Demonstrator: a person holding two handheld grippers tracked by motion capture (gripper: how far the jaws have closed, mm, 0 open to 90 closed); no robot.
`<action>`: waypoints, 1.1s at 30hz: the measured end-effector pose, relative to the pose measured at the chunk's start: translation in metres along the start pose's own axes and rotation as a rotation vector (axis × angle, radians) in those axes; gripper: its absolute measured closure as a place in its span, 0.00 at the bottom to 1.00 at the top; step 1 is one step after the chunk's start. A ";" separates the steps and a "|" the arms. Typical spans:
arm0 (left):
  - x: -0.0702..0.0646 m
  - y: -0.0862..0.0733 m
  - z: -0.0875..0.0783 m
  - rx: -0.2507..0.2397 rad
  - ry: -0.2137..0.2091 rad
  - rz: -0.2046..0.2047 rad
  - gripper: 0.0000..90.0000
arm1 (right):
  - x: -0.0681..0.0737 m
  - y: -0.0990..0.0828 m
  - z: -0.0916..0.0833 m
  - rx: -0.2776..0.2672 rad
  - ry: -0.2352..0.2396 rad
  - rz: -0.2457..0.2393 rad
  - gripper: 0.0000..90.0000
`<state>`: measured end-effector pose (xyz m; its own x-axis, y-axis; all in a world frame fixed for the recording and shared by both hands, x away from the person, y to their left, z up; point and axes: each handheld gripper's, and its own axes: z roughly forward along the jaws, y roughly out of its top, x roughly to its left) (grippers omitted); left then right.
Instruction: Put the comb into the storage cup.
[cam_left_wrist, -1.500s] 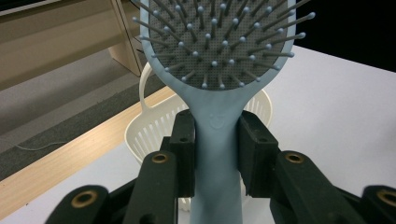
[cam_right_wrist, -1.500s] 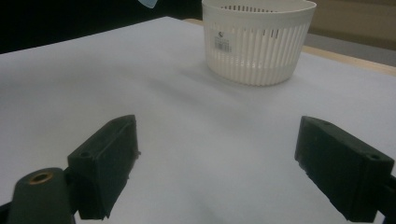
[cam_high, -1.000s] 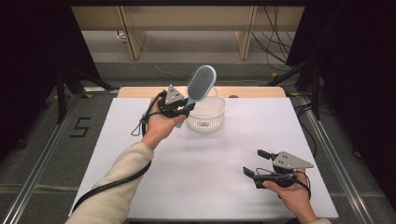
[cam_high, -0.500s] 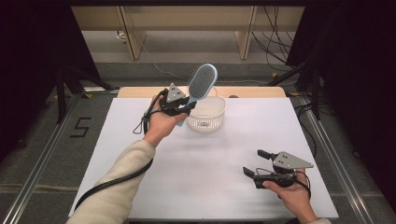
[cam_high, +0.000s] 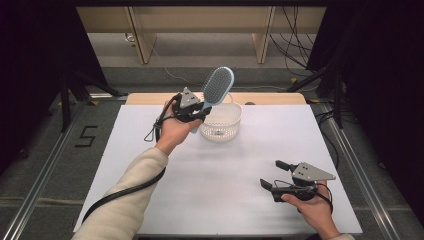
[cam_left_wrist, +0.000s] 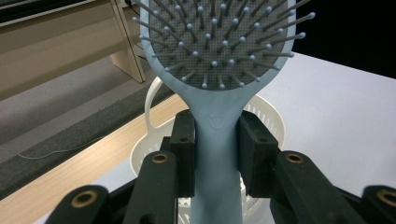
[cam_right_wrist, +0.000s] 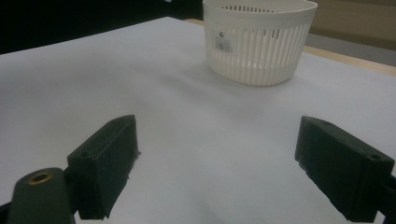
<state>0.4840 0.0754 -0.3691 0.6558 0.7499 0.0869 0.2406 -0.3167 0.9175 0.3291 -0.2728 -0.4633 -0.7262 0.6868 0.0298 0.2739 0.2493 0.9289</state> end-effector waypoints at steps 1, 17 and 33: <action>0.000 0.000 0.000 0.000 0.001 -0.002 0.77 | 0.000 0.000 0.000 0.000 0.000 0.001 0.16; 0.004 0.000 0.005 -0.001 0.004 -0.007 0.77 | 0.000 0.000 0.000 -0.001 0.000 -0.002 0.15; 0.006 -0.001 0.015 -0.010 -0.019 0.001 0.77 | 0.000 0.000 0.000 -0.004 0.004 -0.002 0.15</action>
<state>0.4985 0.0718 -0.3750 0.6696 0.7383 0.0804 0.2330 -0.3116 0.9212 0.3295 -0.2728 -0.4635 -0.7292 0.6837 0.0294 0.2700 0.2480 0.9304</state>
